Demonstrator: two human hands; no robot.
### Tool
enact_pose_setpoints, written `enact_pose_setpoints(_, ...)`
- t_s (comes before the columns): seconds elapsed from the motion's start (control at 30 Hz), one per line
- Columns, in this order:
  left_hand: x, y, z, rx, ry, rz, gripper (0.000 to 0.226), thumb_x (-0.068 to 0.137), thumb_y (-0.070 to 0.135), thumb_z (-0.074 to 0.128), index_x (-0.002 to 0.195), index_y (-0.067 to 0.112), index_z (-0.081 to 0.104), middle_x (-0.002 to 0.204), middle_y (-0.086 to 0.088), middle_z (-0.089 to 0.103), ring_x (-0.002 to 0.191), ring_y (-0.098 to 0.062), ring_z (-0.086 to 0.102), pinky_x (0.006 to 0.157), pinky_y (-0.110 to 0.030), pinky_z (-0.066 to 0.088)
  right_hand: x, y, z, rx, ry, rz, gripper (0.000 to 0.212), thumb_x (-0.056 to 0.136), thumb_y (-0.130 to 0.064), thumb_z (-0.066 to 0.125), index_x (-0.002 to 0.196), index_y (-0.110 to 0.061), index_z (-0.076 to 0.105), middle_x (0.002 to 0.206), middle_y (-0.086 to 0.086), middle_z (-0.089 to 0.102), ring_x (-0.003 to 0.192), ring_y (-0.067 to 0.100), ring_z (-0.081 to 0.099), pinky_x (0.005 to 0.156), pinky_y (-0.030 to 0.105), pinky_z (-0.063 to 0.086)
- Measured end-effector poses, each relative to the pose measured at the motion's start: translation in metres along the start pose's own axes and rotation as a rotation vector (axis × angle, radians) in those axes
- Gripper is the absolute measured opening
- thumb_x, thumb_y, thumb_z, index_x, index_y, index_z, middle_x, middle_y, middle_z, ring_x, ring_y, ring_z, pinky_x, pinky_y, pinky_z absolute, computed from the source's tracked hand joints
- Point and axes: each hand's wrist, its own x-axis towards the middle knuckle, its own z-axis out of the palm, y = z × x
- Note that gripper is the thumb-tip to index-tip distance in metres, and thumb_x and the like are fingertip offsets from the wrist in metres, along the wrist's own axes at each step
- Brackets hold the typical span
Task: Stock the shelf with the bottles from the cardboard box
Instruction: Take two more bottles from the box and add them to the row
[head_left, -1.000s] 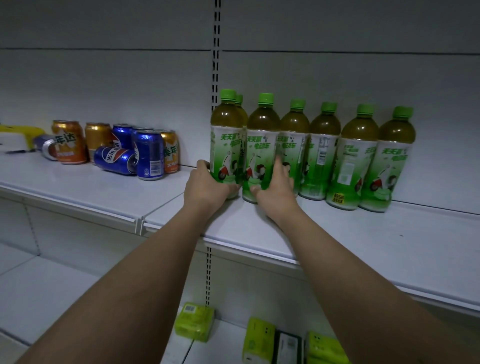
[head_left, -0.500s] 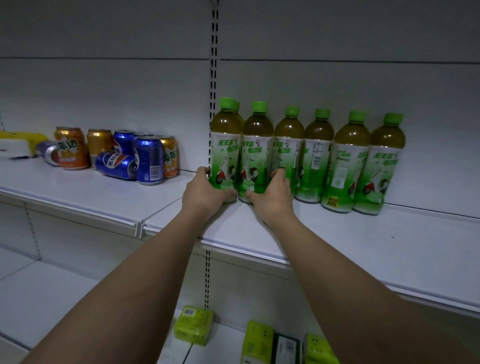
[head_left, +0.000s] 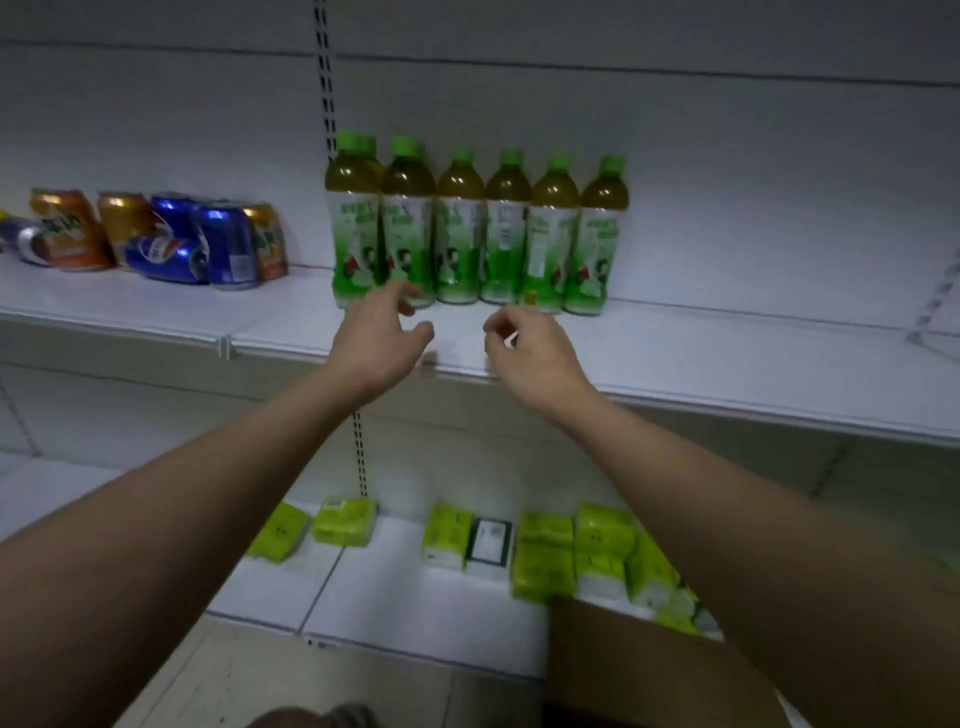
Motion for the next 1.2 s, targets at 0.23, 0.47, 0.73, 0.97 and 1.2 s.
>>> enact_pose_setpoints(0.23,-0.093,0.055,0.058,-0.286,-0.187,0.012,0.016,0.086,0.015,0.060,0.099,0.014,0.068,0.086,-0.004,0.064,0.067,-0.008,0.055,0.062,-0.014,0.044,-0.090,0.037,-0.043,0.043,0.084,0.060,0.016,0.087,-0.016,0.058,0.094,-0.006,0.068,0.090,0.011,0.071,0.075,0.017,0.054,0.073,0.028,0.042)
enact_pose_setpoints(0.47,-0.272,0.002,0.217,-0.237,-0.611,-0.338,0.018,0.087,0.005,0.058,0.102,0.003,0.069,0.102,-0.019,0.071,0.098,-0.033,0.065,0.085,-0.036,0.048,-0.273,0.185,0.020,0.121,-0.152,0.610,0.021,0.089,-0.007,0.055,0.105,0.003,0.062,0.107,0.022,0.066,0.102,0.036,0.061,0.089,0.042,0.049)
enact_pose_setpoints(0.73,-0.385,-0.044,0.313,-0.170,-1.150,-0.660,0.023,0.094,0.019,0.053,0.117,0.015,0.056,0.127,-0.017,0.057,0.105,-0.029,0.058,0.086,-0.036,0.048,-0.470,0.307,0.032,0.142,-0.442,1.278,0.026,0.098,-0.023,0.048,0.110,-0.005,0.063,0.106,0.021,0.065,0.104,0.040,0.060,0.089,0.046,0.049)
enact_pose_setpoints(0.97,-0.428,-0.069,0.364,-0.131,-1.146,-0.760,0.072,0.093,0.019,0.058,0.151,0.010,0.016,0.146,-0.017,0.040,0.128,-0.036,0.046,0.104,-0.045,0.043,-0.498,0.340,0.065,0.194,-0.641,1.296,0.040,0.099,-0.027,0.047,0.135,-0.012,0.052,0.133,0.015,0.056,0.118,0.035,0.054,0.103,0.044,0.044)
enact_pose_setpoints(1.2,-0.447,-0.091,0.400,-0.070,-1.121,-0.871,0.077,0.093,0.013,0.058,0.154,0.014,0.011,0.141,-0.018,0.044,0.116,-0.031,0.052,0.088,-0.030,0.042,-0.506,0.366,0.105,0.327,-0.521,1.486,0.042,0.096,-0.018,0.054,0.134,-0.004,0.045,0.132,0.019,0.053,0.118,0.036,0.053,0.098,0.038,0.045)
